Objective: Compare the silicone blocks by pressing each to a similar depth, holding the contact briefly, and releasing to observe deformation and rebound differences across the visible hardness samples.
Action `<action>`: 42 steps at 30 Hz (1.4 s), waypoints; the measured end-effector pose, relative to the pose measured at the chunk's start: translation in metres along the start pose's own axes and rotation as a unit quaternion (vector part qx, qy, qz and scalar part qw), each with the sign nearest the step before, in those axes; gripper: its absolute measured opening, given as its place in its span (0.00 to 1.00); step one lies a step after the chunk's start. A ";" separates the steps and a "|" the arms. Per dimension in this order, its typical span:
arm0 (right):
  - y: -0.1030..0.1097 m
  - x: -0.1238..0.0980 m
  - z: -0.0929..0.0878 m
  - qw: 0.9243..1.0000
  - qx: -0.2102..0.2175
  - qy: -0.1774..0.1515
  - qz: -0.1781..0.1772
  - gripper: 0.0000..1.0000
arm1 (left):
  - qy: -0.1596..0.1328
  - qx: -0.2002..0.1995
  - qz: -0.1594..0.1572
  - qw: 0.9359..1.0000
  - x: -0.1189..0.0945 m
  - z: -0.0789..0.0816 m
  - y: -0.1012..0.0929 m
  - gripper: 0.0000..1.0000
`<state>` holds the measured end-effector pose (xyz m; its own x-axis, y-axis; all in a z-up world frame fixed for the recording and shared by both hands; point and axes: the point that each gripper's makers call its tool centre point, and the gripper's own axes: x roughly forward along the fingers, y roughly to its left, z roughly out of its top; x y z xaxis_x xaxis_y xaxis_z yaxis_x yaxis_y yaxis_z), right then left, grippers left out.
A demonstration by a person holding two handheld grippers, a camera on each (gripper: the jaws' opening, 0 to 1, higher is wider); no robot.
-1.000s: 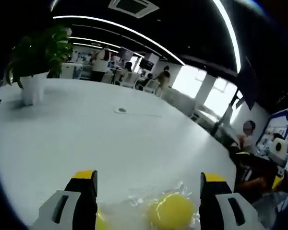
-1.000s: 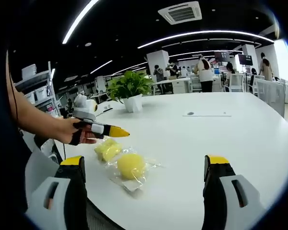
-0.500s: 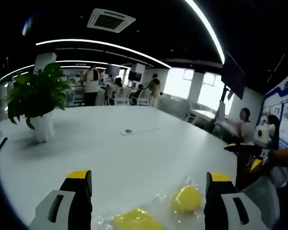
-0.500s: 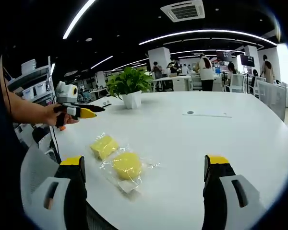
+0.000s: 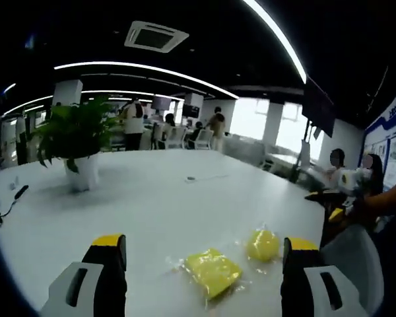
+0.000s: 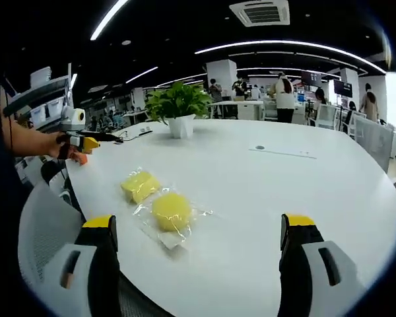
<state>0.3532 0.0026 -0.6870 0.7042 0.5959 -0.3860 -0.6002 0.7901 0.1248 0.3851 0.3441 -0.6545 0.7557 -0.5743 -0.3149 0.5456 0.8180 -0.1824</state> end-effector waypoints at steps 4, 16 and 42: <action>-0.002 -0.006 -0.002 1.000 0.007 -0.006 -0.005 0.96 | 0.006 -0.008 0.002 1.000 -0.020 -0.014 0.006 1.00; 0.003 -0.019 -0.011 1.000 0.003 0.015 -0.020 0.96 | 0.015 -0.016 0.027 0.999 -0.054 -0.047 -0.002 1.00; 0.009 -0.028 -0.027 0.999 0.017 0.034 -0.014 0.96 | 0.012 -0.030 0.035 0.999 -0.062 -0.045 0.003 1.00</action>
<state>0.3179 -0.0103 -0.6995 0.6919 0.5638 -0.4510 -0.5667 0.8112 0.1445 0.3240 0.3834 -0.6773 0.7827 -0.5146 -0.3501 0.4681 0.8574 -0.2137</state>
